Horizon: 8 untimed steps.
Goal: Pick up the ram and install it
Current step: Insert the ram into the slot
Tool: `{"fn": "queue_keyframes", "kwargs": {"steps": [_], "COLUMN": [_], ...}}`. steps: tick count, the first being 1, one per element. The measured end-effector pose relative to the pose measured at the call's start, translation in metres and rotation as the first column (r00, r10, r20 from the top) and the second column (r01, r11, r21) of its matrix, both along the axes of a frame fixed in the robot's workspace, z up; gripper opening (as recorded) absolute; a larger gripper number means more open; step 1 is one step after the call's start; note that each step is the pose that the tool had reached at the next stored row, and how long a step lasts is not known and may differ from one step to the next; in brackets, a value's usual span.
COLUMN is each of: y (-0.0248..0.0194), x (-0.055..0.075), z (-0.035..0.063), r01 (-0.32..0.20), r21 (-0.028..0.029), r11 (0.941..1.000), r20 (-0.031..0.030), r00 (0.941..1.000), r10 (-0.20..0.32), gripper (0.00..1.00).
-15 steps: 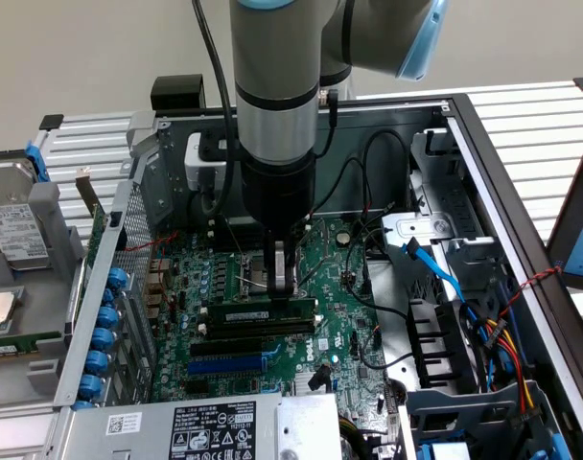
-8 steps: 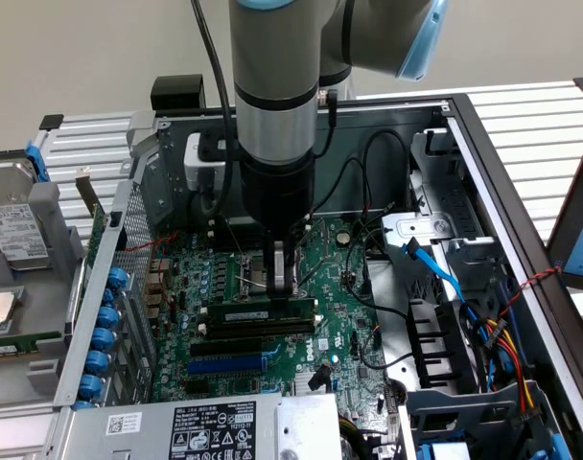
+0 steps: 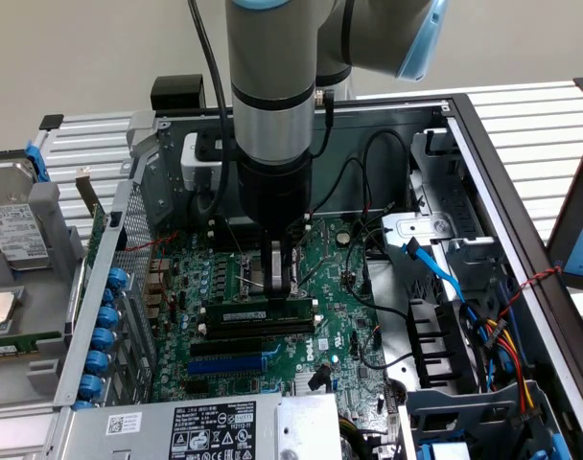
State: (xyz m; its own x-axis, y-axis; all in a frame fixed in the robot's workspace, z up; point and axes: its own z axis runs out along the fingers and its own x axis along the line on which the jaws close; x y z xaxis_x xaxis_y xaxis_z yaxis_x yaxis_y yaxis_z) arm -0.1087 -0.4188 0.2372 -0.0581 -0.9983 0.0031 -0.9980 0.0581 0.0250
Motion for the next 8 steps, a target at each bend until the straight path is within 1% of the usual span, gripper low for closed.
{"fn": "queue_keyframes", "kwargs": {"steps": [8], "y": [0.0002], "x": [-0.0012], "z": [-0.0008], "r01": [0.000], "r21": [0.0006], "r11": [1.0000], "r20": [0.0010], "r00": [1.0000], "r10": [0.000], "gripper": [0.12]}}
